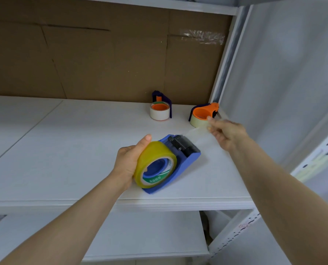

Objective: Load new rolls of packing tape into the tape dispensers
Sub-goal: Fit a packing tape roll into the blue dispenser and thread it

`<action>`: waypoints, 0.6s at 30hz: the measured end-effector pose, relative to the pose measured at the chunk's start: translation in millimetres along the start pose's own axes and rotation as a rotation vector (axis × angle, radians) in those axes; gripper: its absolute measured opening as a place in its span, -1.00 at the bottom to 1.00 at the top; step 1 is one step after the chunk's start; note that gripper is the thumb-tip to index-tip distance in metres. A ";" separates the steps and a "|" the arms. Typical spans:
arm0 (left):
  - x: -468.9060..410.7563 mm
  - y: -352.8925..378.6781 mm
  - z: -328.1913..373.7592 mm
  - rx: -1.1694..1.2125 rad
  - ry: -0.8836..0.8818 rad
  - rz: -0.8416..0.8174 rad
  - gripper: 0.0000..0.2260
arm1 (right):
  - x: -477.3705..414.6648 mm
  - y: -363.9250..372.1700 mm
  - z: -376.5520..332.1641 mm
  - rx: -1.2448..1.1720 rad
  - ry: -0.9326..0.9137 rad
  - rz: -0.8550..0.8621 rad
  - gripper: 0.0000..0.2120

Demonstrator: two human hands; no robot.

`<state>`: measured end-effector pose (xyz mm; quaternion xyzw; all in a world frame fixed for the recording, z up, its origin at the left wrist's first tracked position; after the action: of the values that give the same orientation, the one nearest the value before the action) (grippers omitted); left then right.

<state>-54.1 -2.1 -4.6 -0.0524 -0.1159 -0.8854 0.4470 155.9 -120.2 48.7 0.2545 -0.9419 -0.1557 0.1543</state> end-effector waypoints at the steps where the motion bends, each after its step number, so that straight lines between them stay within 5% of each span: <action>1: 0.0 -1.1 -0.9 0.018 -0.001 -0.002 -0.65 | -0.2 -0.9 4.1 -0.018 0.050 -0.035 -0.80; 9: 1.9 -7.1 -6.8 0.162 0.019 -0.041 -0.61 | 8.4 -1.0 51.6 0.029 0.188 0.026 -0.28; 18: 0.8 -1.3 -10.0 0.268 0.040 0.081 -0.71 | 24.6 20.7 96.8 -0.018 0.224 0.117 -0.57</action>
<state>-55.5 -4.5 -14.4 0.0207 -0.2221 -0.8441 0.4876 90.9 -95.4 -25.9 0.2136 -0.9305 -0.1254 0.2698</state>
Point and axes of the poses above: each hand's wrist, its own x-axis away from the middle knuckle, its own y-axis out of the palm, z = x × y, the point moved 1 cm from there along -x, towards the middle knuckle, and after that the axes turned 5 degrees about -z, right-handed, at the moved point
